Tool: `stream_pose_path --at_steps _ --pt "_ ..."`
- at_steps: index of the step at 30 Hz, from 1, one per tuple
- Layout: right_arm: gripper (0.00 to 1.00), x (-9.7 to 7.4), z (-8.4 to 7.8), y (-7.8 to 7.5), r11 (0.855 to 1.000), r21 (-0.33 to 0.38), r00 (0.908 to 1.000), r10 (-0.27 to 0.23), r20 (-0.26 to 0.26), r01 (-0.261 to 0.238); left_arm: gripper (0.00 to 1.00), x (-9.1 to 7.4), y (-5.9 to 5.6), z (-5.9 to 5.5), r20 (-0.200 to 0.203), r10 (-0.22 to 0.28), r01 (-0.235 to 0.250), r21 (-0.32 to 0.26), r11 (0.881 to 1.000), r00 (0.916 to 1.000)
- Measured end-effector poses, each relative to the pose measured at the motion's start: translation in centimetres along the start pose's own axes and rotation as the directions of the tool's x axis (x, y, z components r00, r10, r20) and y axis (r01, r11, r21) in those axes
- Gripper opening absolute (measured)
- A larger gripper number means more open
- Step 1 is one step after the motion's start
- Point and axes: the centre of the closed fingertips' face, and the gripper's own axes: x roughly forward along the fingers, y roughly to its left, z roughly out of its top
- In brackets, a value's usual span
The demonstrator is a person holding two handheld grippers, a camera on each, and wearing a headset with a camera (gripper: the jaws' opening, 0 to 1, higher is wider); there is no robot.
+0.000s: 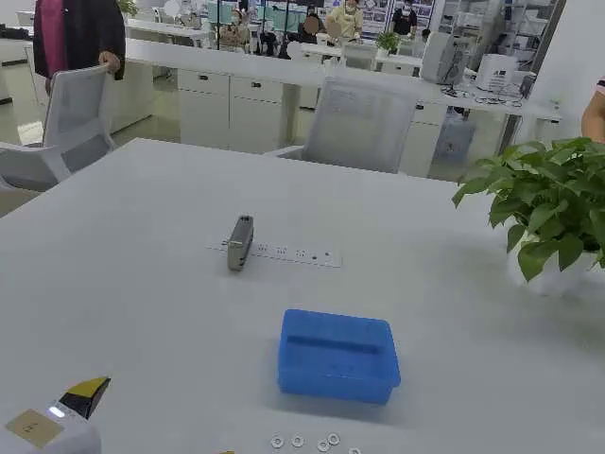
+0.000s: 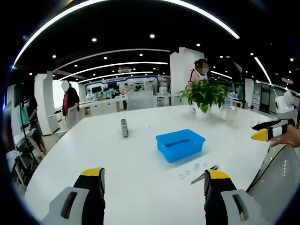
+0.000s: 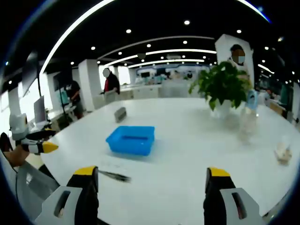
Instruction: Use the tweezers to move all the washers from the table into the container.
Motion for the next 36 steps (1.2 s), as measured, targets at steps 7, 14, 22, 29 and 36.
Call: stream_pose_path --at_steps 7,14,22,29,36 --pt "0.92 0.18 -0.31 0.26 0.999 -0.04 0.9998 0.0 -0.022 -0.001 0.89 0.02 -0.1 -0.02 -0.001 -0.004 0.004 0.009 1.0 1.0" --pt "0.91 0.18 -0.37 0.21 0.999 -0.039 0.9996 -0.003 -0.027 0.002 0.89 0.04 -0.08 -0.05 -0.001 -0.006 0.006 0.011 1.0 1.0" --pt "0.91 0.05 0.13 0.08 1.0 -0.015 1.0 -0.001 0.005 0.002 0.88 0.07 -0.11 -0.1 -0.005 -0.006 0.006 0.014 1.0 1.0" --pt "0.92 0.07 0.12 0.02 1.0 -0.014 1.0 -0.002 0.005 0.002 0.88 0.11 -0.12 -0.21 -0.009 -0.008 0.008 0.019 1.0 0.9999" --pt "0.91 0.1 0.0 0.12 1.0 -0.019 1.0 0.002 -0.001 -0.002 0.88 0.24 -0.28 -0.49 -0.023 -0.014 0.015 0.028 1.0 0.9996"
